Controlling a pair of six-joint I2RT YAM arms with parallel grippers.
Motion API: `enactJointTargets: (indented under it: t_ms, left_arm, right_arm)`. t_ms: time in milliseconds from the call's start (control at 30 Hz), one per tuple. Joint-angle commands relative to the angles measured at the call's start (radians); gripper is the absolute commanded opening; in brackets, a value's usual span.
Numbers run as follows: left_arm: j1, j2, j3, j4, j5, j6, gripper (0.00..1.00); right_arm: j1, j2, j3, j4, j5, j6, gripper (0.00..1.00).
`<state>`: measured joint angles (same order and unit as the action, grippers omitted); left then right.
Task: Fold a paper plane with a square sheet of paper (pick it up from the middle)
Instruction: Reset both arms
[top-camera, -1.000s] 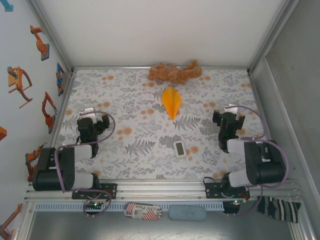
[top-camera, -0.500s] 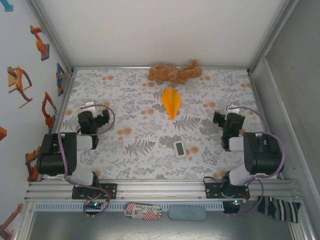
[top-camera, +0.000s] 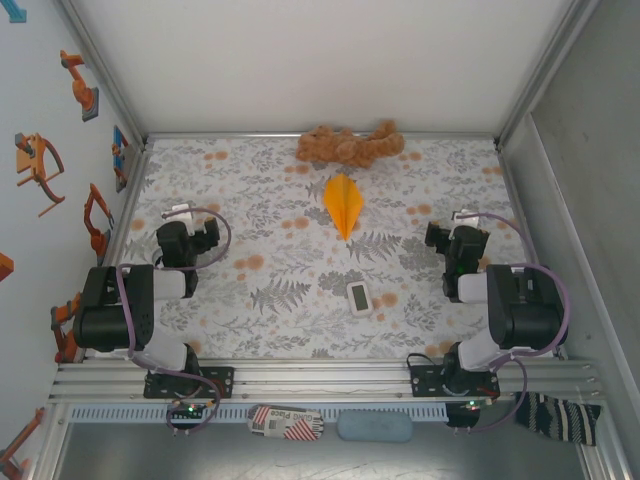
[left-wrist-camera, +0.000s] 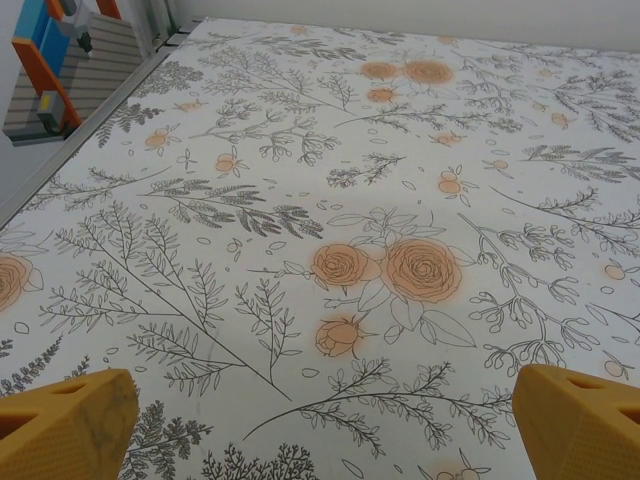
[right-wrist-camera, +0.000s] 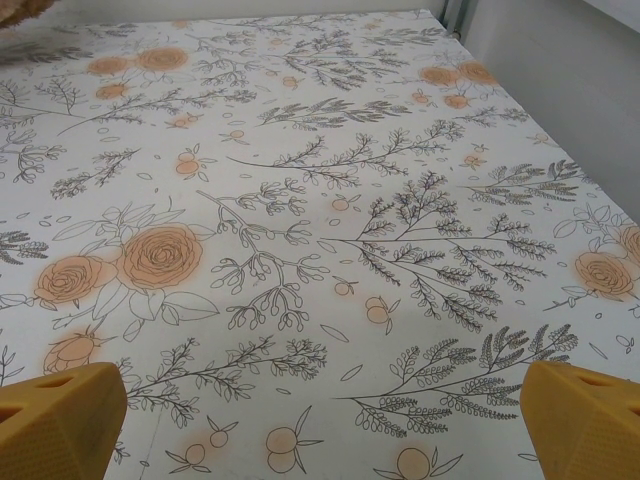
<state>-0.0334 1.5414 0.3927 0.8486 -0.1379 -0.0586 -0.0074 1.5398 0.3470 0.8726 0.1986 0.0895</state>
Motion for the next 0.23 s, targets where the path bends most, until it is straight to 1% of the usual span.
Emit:
enactJointTargets:
  t_ms: [0, 200]
  left_arm:
    - [-0.004, 0.003, 0.016, -0.01, -0.004, 0.011, 0.96]
    - [-0.003, 0.002, 0.012, -0.004, -0.002, 0.011, 0.96]
  right_arm:
    - [-0.005, 0.002, 0.024, 0.027, 0.004, 0.011, 0.99]
    - [-0.005, 0.002, 0.024, 0.026, 0.005, 0.011, 1.0]
